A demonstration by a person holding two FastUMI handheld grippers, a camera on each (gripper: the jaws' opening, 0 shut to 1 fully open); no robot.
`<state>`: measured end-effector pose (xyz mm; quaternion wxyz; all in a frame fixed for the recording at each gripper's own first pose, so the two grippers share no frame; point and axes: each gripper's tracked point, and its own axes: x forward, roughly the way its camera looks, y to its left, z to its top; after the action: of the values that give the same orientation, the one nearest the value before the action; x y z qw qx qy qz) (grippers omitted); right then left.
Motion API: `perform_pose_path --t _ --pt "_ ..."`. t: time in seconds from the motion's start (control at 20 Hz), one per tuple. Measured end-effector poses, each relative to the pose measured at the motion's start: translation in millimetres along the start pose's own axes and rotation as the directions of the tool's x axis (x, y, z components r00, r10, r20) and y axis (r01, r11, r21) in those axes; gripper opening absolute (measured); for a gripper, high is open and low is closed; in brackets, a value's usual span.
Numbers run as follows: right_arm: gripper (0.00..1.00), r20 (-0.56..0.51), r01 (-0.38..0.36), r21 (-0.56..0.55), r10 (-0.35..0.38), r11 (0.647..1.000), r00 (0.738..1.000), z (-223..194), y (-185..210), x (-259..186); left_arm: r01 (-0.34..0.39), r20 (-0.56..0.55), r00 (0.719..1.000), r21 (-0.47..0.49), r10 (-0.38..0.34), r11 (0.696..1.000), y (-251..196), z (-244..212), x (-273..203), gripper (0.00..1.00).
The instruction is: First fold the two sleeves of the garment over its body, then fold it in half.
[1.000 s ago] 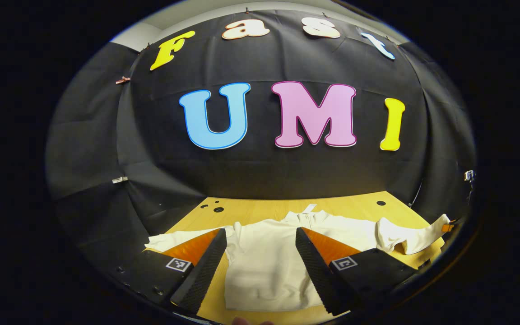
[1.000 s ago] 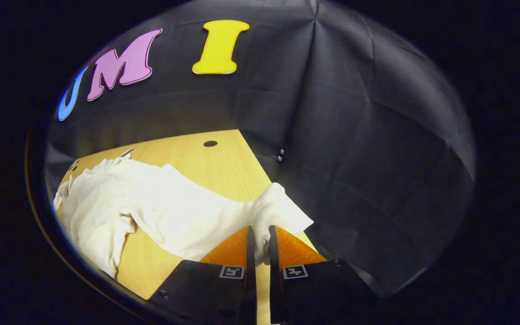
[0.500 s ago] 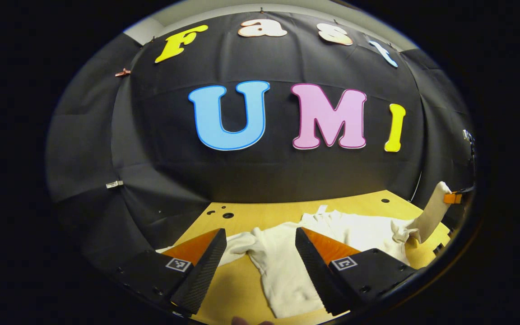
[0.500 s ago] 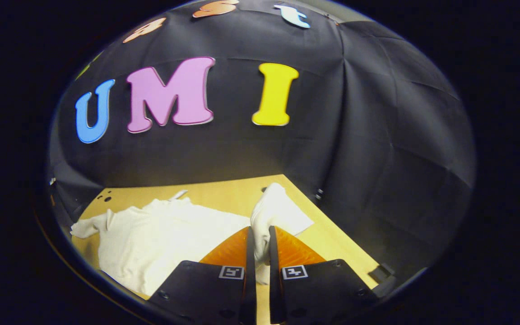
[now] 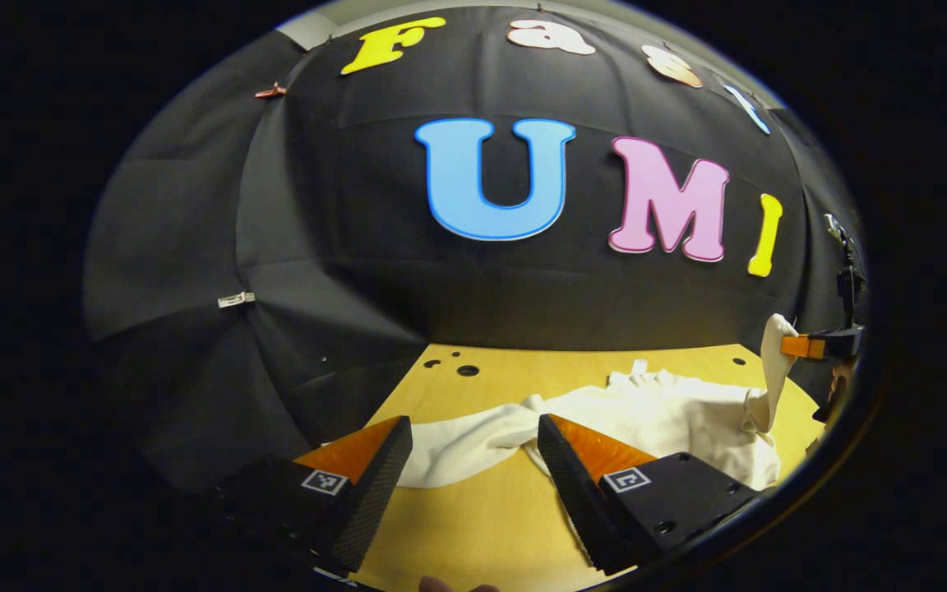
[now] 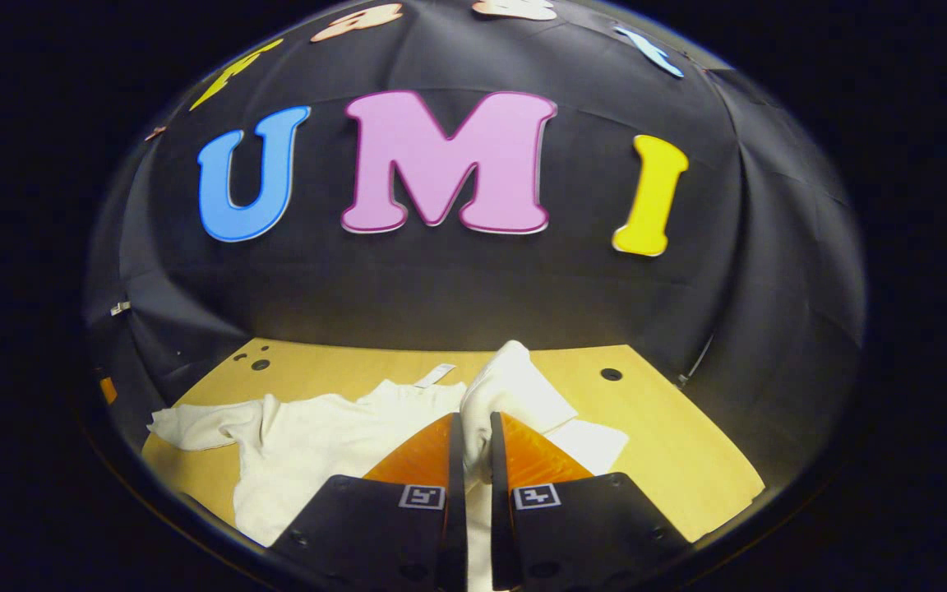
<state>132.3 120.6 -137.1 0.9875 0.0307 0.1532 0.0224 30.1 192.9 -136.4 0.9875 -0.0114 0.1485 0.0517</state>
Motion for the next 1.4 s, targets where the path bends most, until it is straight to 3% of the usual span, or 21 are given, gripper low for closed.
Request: perform_pose_path --t 0.4,0.75,0.95,1.0,1.05,1.1,1.2,1.25,1.3,1.35,1.4 --pt "0.16 -0.116 -0.168 -0.101 0.156 0.981 0.981 -60.2 130.3 59.5 -0.073 -0.085 0.994 -0.015 0.071 0.997 88.0 -48.4 45.3 0.98" --pt "0.17 -0.285 -0.28 -0.117 0.238 0.953 0.929 -126.9 198.3 72.5 -0.124 -0.137 0.983 0.005 0.124 0.992 137.5 -78.6 77.2 0.98" --pt "0.3 -0.342 -0.394 0.018 0.376 0.919 0.861 -141.1 241.3 55.2 -0.144 -0.211 0.968 -0.018 0.137 0.989 152.4 -106.0 95.7 0.98" --pt "0.29 -0.342 -0.428 0.032 0.413 0.903 0.844 -140.2 252.3 47.8 -0.153 -0.229 0.963 -0.027 0.143 0.988 156.6 -111.8 99.8 0.98" --pt "0.44 -0.341 -0.454 0.03 0.436 0.891 0.833 -139.4 259.7 42.4 -0.161 -0.246 0.958 -0.032 0.149 0.986 160.5 -117.2 103.4 0.98" --pt "0.48 -0.34 -0.474 0.024 0.453 0.88 0.824 -138.0 264.3 34.5 -0.164 -0.26 0.954 -0.033 0.15 0.986 163.3 -122.3 107.7 0.98" --pt "0.61 -0.337 -0.492 0.003 0.464 0.871 0.819 -135.4 263.4 20.3 -0.165 -0.299 0.942 -0.027 0.15 0.986 165.8 -135.3 116.4 0.98" --pt "0.64 -0.333 -0.494 -0.002 0.465 0.869 0.82 -133.9 259.3 13.2 -0.165 -0.315 0.937 -0.024 0.149 0.986 166.6 -139.7 121.1 0.98" --pt "0.58 -0.33 -0.49 -0.006 0.461 0.871 0.823 -132.4 253.2 6.6 -0.165 -0.324 0.934 -0.02 0.149 0.986 166.7 -143.1 125.4 0.98" --pt "0.66 -0.328 -0.485 -0.014 0.454 0.875 0.828 -130.4 245.2 -0.7 -0.174 -0.336 0.928 -0.01 0.161 0.985 169.1 -145.9 129.2 0.98" --pt "0.66 -0.323 -0.476 -0.025 0.443 0.879 0.836 -128.1 235.0 -5.8 -0.188 -0.347 0.921 0.001 0.177 0.982 173.4 -150.3 131.9 0.98"
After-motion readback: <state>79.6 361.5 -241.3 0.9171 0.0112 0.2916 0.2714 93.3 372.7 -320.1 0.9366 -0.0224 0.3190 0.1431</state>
